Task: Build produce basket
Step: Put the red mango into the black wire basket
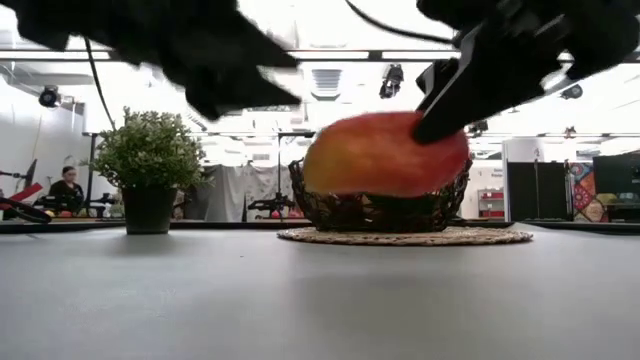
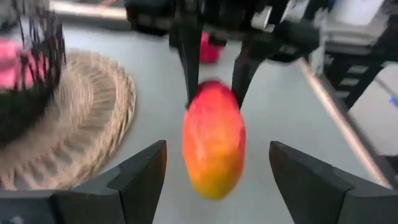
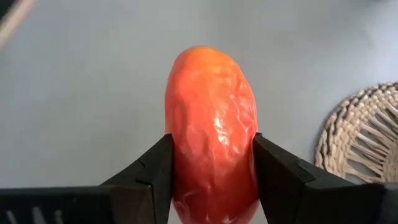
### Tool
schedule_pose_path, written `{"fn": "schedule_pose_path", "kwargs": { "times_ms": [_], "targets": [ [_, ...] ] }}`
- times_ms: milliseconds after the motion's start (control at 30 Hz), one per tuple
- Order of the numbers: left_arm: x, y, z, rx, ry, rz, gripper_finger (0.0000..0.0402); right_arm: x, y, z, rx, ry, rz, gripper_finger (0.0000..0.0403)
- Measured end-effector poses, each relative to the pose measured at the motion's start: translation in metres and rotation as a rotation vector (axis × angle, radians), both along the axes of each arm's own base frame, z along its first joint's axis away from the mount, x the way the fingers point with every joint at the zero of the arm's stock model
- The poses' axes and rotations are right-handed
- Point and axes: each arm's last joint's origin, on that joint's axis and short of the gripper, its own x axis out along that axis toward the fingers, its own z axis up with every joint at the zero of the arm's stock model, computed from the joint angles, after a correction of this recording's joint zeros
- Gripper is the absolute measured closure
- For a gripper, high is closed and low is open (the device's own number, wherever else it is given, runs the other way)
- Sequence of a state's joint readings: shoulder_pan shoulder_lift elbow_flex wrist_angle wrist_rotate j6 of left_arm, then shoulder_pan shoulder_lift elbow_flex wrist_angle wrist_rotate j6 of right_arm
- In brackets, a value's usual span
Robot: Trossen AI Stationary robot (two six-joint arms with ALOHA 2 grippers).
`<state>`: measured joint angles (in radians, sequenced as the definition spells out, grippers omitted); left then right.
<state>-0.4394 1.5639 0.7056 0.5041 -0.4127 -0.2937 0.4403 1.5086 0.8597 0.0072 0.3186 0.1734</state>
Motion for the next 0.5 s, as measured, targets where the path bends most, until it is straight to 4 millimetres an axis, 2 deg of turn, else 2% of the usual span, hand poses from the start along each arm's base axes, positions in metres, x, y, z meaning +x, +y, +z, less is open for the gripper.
{"fn": "schedule_pose_path", "kwargs": {
  "times_ms": [100, 300, 500],
  "targets": [
    [-0.007, -0.004, 0.014, 0.004, -0.047, -0.026, 0.0136, -0.007, 0.004, 0.009, 0.009, -0.003, 0.016, 0.0238],
    [-0.018, -0.012, 0.026, 0.098, -0.086, -0.091, 0.0136, -0.02, 0.004, 0.04, 0.045, -0.087, 0.043, 0.0237],
    [-0.023, -0.007, 0.04, 0.287, -0.136, -0.082, 0.0136, -0.019, -0.025, 0.09, -0.019, -0.124, -0.033, 0.0241]
  ]
}}
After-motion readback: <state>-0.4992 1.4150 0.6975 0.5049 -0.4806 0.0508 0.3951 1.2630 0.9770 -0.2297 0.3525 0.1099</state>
